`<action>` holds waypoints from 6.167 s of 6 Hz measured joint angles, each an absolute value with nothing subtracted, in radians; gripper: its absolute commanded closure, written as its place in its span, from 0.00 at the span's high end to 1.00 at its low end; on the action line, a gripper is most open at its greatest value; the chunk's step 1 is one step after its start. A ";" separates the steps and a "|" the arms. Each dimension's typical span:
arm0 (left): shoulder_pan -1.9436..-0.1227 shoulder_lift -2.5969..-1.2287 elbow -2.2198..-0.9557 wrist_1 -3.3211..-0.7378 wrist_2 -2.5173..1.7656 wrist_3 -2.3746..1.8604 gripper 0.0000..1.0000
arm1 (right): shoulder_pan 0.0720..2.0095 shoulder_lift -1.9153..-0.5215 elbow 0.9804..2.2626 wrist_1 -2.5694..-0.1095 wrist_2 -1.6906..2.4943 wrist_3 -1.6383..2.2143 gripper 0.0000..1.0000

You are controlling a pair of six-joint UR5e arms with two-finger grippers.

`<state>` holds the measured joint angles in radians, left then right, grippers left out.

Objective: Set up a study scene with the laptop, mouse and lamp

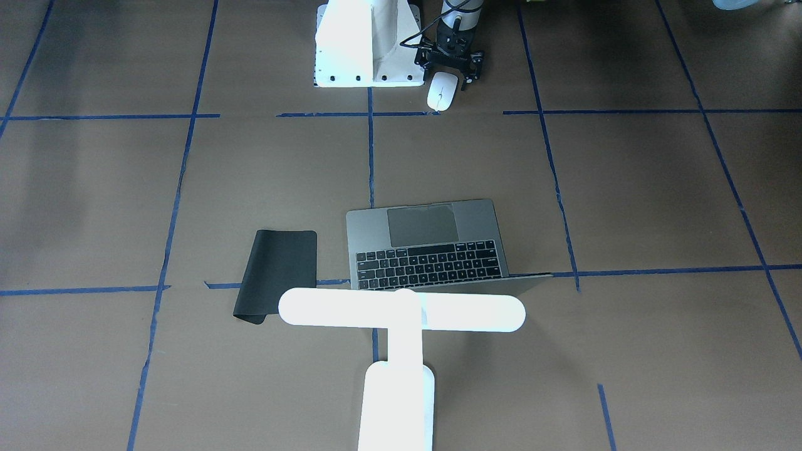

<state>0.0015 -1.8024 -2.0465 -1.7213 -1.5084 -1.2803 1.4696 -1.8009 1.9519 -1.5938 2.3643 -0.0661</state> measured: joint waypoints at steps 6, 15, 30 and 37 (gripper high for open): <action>-0.007 -1.802 -2.053 -1.721 -1.519 -1.279 0.07 | 1.470 -1.798 1.947 -1.595 2.363 -0.065 1.00; -0.369 -2.394 -1.676 -1.603 -1.739 -1.177 0.04 | 1.470 -1.798 1.935 -1.594 2.360 -0.067 1.00; -0.515 -2.867 -0.903 -1.900 -1.872 -1.158 1.00 | 1.468 -1.789 1.907 -1.593 2.358 -0.067 1.00; -0.844 -1.876 -2.004 -1.516 -2.063 -0.543 1.00 | 1.536 -1.810 1.852 -1.593 2.343 -0.082 1.00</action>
<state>-0.8439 -1.8765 -2.0041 -1.5164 -2.0626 -0.5427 1.5363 -1.8099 1.8525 -1.5930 2.3425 -0.0821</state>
